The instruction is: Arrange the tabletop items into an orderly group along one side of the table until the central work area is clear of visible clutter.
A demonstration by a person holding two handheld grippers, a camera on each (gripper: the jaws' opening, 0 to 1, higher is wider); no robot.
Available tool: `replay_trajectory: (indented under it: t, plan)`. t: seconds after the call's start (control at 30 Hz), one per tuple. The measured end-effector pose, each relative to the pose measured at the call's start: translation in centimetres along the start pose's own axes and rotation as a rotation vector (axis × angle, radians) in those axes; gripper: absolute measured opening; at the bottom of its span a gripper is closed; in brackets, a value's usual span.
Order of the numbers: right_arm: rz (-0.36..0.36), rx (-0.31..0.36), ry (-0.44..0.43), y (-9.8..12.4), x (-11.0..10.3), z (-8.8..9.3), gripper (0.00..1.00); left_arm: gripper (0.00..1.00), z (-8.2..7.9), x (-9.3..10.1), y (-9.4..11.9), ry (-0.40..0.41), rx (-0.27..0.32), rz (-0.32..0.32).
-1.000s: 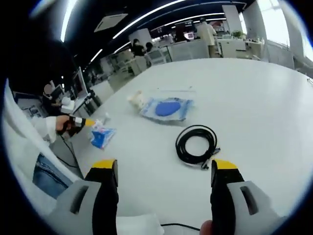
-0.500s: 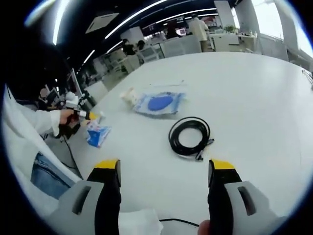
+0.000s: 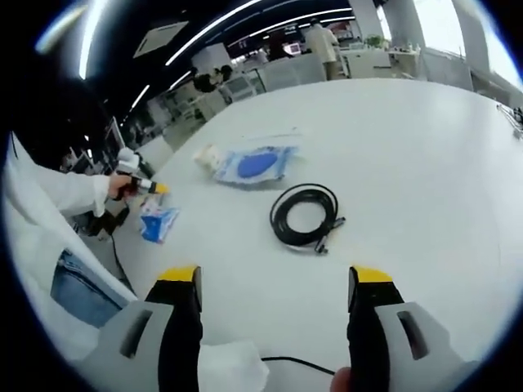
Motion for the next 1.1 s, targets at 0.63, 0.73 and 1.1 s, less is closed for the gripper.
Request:
replay_trajectory:
  t: [0.63, 0.73, 1.1]
  plan:
    - [-0.011, -0.035, -0.005, -1.4, -0.2, 0.4, 0.69, 0.23, -0.1, -0.3, -0.7, -0.127, -0.016, -0.049]
    - [-0.005, -0.030, -0.019, -1.3, 0.0, 0.5, 0.68, 0.22, 0.0, -0.5, -0.3, -0.112, -0.007, -0.049]
    - [-0.001, -0.039, -0.032, -1.0, 0.5, 1.6, 0.68, 0.20, 0.1, -1.4, 4.6, -0.043, 0.149, -0.018]
Point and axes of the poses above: the point that each gripper's makers call its tool centre point, and the gripper's own axes: y roughly backward along the fingers, x roughly to its right, z roughly out of its underside, the point moved 6 cm from there along y, roughly backward along the fingers, and after that the axes turned 6 degrees about z, right-handed, at the moved point
